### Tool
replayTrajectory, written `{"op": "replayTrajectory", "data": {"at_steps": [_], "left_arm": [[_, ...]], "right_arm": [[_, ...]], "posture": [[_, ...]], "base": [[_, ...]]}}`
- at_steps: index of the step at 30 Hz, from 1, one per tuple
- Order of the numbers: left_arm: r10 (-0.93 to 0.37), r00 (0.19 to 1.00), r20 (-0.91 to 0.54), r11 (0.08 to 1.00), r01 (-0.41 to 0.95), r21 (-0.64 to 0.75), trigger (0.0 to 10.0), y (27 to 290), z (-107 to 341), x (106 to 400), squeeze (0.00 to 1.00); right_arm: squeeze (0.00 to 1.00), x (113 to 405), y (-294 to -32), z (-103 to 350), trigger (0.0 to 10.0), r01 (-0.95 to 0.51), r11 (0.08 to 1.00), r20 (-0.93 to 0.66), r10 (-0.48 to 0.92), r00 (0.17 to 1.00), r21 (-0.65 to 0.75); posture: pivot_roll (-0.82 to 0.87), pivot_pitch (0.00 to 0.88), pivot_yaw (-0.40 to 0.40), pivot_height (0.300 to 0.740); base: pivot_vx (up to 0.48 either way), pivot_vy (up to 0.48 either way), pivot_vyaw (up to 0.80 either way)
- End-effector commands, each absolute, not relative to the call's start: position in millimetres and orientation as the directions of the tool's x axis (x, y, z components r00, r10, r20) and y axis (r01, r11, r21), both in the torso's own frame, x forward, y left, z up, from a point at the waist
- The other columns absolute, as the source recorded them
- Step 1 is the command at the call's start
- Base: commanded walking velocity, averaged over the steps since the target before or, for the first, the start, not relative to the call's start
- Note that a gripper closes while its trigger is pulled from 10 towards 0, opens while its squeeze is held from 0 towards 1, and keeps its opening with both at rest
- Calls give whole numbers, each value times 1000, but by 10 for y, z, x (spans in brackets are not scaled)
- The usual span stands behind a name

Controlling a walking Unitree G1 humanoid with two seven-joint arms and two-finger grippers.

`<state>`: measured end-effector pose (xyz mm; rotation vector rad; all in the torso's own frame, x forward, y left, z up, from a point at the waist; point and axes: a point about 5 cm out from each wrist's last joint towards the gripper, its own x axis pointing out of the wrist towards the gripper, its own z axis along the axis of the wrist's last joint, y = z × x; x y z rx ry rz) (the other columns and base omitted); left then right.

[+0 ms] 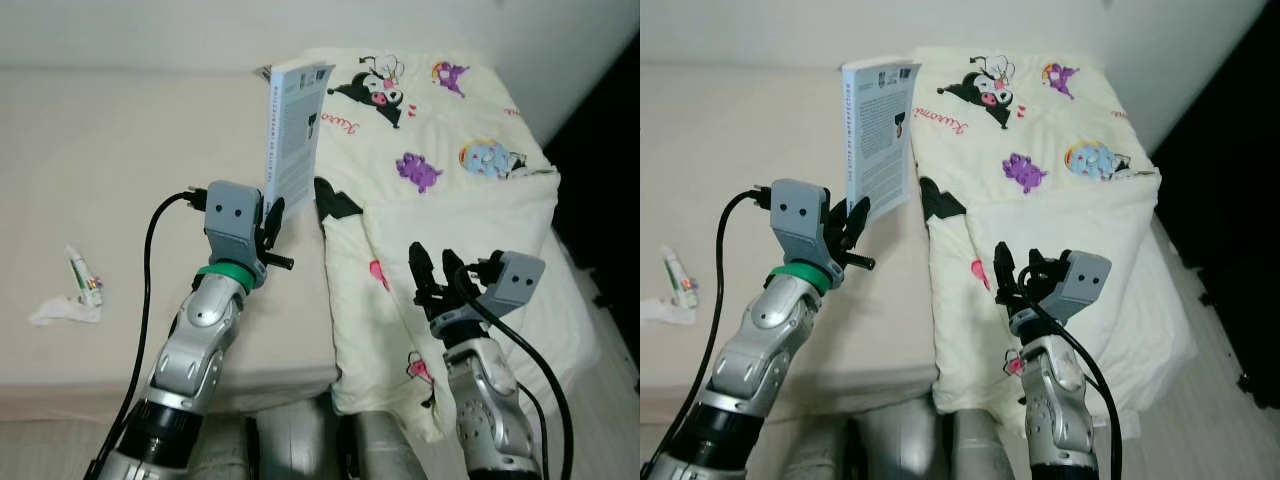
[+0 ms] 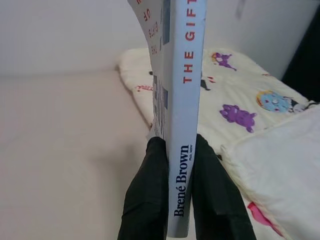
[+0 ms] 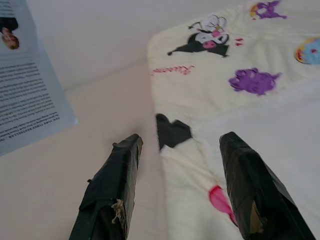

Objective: Clean up the room

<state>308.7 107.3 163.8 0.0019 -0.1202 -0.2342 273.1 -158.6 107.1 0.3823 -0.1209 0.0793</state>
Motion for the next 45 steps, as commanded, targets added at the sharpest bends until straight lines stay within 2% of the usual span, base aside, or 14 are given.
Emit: {"op": "replayTrajectory", "data": {"at_steps": [1, 12, 33, 45], "left_arm": [[-245, 960, 134, 969, 245, 16, 10000, 1043, 1680, 3089, 0], [-252, 959, 130, 968, 251, 24, 10000, 1032, 1673, 3071, 0], [-256, 958, 128, 967, 253, 34, 10000, 1022, 1678, 3057, 0], [-262, 957, 122, 965, 260, 37, 10000, 1015, 1676, 3053, 0]], "right_arm": [[0, 2706, -1601, 1018, 10000, -80, 926, 113, 41, 993, 370], [0, 2719, -1585, 1009, 10000, -58, 919, 102, 19, 995, 390], [0, 2749, -1499, 1007, 10000, -88, 911, 98, 53, 994, 402], [0, 2759, -1496, 1009, 10000, -98, 899, 100, 61, 993, 427]], "posture": [[-20, 60, -21, 740], [-16, 65, -19, 740], [-6, 66, -18, 740], [-2, 66, -20, 740]], "base": [[0, 0, 0], [-55, 0, 0], [-446, 0, 0], [-380, 0, 701]]}}
